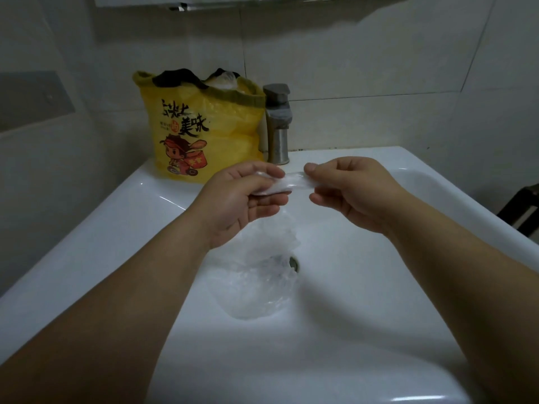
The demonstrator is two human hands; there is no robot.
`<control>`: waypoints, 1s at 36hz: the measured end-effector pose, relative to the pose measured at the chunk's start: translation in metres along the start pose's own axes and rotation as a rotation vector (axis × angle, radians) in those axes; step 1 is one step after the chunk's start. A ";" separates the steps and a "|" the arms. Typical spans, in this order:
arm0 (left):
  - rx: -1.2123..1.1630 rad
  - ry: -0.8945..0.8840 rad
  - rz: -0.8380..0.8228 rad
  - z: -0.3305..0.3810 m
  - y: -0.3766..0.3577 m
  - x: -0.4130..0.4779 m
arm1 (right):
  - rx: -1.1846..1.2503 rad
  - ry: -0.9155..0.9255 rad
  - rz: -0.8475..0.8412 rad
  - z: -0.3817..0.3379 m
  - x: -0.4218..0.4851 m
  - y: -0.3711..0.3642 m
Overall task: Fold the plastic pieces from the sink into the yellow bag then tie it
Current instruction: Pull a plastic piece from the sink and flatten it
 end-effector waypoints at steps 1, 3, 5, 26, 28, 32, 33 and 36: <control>-0.002 0.001 0.002 0.000 0.000 0.000 | 0.009 -0.012 0.012 0.000 0.000 0.000; -0.016 0.006 0.014 0.001 0.000 0.000 | 0.044 -0.041 0.034 -0.001 0.000 -0.001; -0.011 0.007 0.034 0.001 0.000 0.000 | 0.113 -0.081 0.059 -0.003 0.000 0.000; 0.237 0.032 0.108 0.000 0.005 -0.004 | 0.018 -0.168 -0.061 -0.001 0.000 0.008; 0.273 0.054 0.098 0.000 0.005 -0.005 | -0.024 -0.144 -0.067 -0.002 -0.001 0.008; 0.216 0.059 0.061 0.001 0.007 -0.007 | -0.027 -0.104 -0.131 -0.005 -0.003 0.008; 0.160 0.053 0.042 0.003 0.007 -0.007 | -0.013 -0.095 -0.158 -0.006 -0.004 0.007; -0.020 0.051 -0.022 0.007 0.004 -0.009 | 0.050 -0.062 -0.190 -0.009 -0.005 0.004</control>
Point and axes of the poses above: each hand's wrist, its own x-axis towards the middle knuckle, its own y-axis out of the back of the hand, z = x × y, the point moved 2 cm from there along x, towards the middle knuckle, and after that the axes turned 13 degrees about y, right-handed, at the moved point
